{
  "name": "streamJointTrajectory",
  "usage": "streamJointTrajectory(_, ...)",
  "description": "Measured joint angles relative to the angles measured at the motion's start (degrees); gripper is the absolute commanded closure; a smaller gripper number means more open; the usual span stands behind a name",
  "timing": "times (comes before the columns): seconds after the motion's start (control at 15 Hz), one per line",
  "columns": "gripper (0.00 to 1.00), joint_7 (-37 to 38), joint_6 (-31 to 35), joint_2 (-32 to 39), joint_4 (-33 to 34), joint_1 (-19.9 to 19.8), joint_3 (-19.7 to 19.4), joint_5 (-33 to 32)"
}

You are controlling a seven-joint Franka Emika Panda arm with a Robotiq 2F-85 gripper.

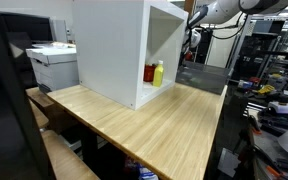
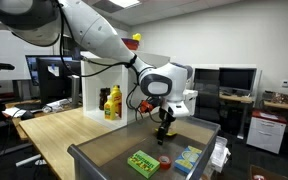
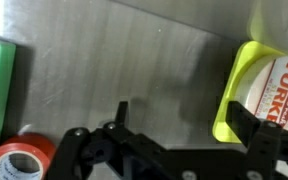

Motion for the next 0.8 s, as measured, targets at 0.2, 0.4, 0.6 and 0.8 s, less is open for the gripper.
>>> streamJointTrajectory(0.2, 0.0, 0.0, -0.3, -0.7, 0.4, -0.1, 0.2, 0.4)
streamJointTrajectory(0.4, 0.0, 0.0, -0.8, -1.1, 1.2, -0.2, 0.5, 1.1)
streamJointTrajectory(0.6, 0.0, 0.0, -1.4, -1.4, 2.4, -0.5, 1.1, 1.5)
streamJointTrajectory(0.8, 0.0, 0.0, -1.6, -1.4, 3.1, -0.5, 1.3, 1.6)
